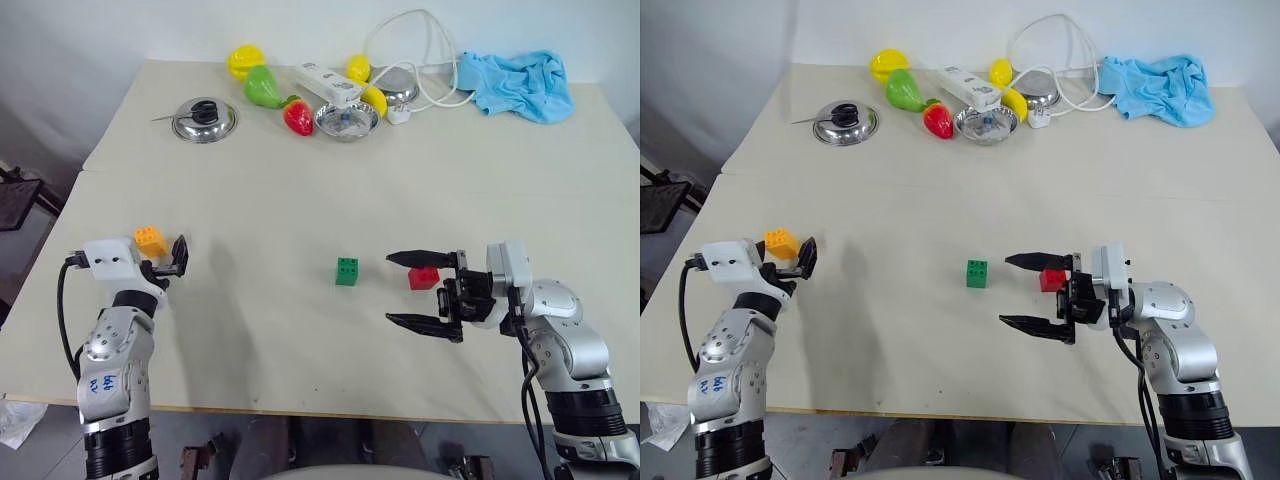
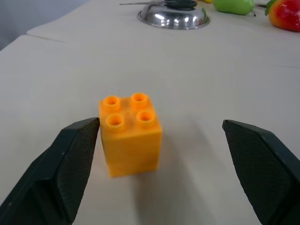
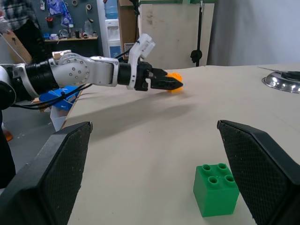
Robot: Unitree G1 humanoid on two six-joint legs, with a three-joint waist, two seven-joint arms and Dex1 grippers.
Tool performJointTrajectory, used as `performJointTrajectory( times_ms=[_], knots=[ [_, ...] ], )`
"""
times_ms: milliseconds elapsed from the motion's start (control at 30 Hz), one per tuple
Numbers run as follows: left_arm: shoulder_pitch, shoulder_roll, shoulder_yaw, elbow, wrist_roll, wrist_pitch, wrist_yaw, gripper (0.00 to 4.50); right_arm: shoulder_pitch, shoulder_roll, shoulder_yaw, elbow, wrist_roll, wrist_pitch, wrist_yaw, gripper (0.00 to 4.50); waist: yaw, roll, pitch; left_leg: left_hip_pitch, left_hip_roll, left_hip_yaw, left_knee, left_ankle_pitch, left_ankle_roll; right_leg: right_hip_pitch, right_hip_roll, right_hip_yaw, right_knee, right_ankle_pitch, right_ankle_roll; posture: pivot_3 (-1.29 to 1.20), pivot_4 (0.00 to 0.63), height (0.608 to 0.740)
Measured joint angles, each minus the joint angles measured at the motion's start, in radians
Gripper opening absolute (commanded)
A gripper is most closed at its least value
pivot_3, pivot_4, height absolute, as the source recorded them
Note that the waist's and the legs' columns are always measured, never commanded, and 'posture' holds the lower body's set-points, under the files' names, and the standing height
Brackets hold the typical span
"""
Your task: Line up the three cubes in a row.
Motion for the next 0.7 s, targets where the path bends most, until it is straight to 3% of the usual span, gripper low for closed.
performJointTrajectory(
  times_ms=[133,267,400,533,700],
  knots=[
    [-0.022,-0.002,-0.004,0.046,0.010,-0.003,0.009,3.93,0.010,0.000,0.000,-0.020,0.000,0.003,-0.017,4.50,0.001,0.000,0.000,0.000,0.000,0.000,0.000,0.000,0.000,0.000,0.000,0.000,0.000,0.000,0.000,0.00,0.150,0.740],
    [-0.040,-0.015,-0.006,0.068,0.012,-0.012,0.019,2.57,0.019,0.000,0.000,-0.030,0.000,0.003,-0.030,4.50,0.001,0.000,0.000,0.000,0.000,0.000,0.000,0.000,0.000,0.000,0.000,0.000,0.000,0.000,0.000,0.00,0.150,0.740],
    [-0.048,0.000,-0.019,0.101,0.008,-0.042,-0.037,1.52,0.036,0.000,0.000,-0.031,-0.002,0.002,-0.038,4.50,0.002,0.000,0.000,0.000,0.000,0.000,0.000,0.000,0.000,0.000,0.000,0.000,0.000,0.000,0.000,0.00,0.150,0.740],
    [-0.063,0.054,-0.043,0.126,-0.061,-0.093,-0.233,1.49,0.075,-0.009,-0.016,-0.057,0.000,0.003,-0.053,4.50,0.003,0.000,0.000,-0.001,0.000,0.000,0.000,0.000,0.000,0.000,0.000,0.000,-0.001,0.000,0.000,0.00,0.150,0.740],
    [-0.116,0.281,-0.146,0.175,-0.176,-0.206,-0.783,1.49,0.184,-0.083,-0.125,-0.112,0.026,0.021,-0.071,4.50,0.002,0.000,0.000,-0.001,0.000,0.000,0.000,0.000,0.000,0.000,0.001,0.000,-0.002,0.000,0.000,0.00,0.150,0.740]
  ],
)
